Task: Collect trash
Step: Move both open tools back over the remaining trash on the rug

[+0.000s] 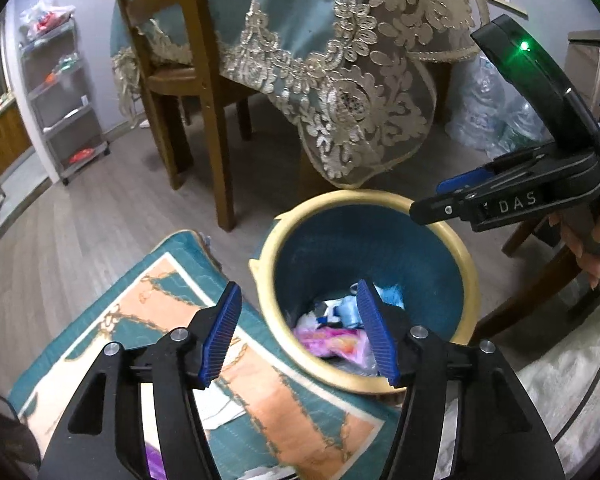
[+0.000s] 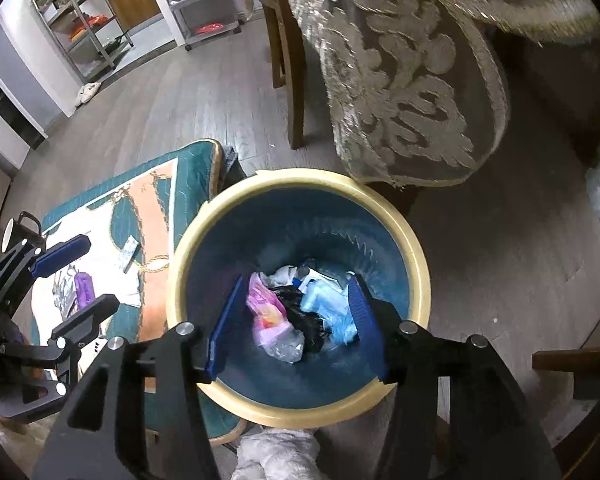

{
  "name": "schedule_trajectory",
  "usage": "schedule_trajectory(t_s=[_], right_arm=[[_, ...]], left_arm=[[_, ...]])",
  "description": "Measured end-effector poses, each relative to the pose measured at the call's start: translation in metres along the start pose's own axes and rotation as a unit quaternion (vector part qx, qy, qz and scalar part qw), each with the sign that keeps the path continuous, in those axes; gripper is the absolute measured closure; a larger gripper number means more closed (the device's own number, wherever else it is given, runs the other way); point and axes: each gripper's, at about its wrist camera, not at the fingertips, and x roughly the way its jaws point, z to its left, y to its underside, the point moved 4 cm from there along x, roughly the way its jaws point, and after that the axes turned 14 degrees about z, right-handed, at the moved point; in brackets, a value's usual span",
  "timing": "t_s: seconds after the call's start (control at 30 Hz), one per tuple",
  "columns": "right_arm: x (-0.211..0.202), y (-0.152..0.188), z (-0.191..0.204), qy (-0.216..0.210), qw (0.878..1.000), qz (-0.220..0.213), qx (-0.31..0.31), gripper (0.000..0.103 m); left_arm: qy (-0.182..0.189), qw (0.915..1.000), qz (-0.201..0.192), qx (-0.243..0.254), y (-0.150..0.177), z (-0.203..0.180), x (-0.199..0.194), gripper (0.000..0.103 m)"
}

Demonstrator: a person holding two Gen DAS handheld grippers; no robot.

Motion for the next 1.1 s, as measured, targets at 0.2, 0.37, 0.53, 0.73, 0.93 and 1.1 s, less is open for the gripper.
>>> schedule_trajectory(t_s=[0.2,0.37,0.53,0.73,0.93,1.1], right_arm=[[-0.008,0.001,0.019,-0.001,1.0,-0.007,-0.017,0.041],[-0.016,0.001,0.042,-0.006,1.0,-0.013,-0.022,0.034],[-0.021,-0.004,0.076,-0.023,0.999,-0.026,-0.034,0.027],[-0.013,-0.013,0.127,-0.034,0.997,-0.02,-0.062,0.026],[0.009,-0.019,0.177,-0.023,0.995,0.0,-0.098,0.026],[0.035,-0.019,0.213,-0.006,0.99,0.023,-0.137,0.026]], left_arm=[[-0.019,0.9996,-0.001,-0.018,0.014,0.02,-0.017,0.042],[-0.034,0.998,-0.002,-0.053,0.032,0.049,-0.037,0.032],[-0.056,0.9912,0.001,-0.12,0.058,0.093,-0.055,0.027],[-0.083,0.9793,0.002,-0.184,0.093,0.145,-0.075,0.027],[-0.101,0.9641,0.006,-0.246,0.131,0.189,-0.09,0.027],[-0.117,0.9559,0.022,-0.269,0.165,0.213,-0.091,0.027]])
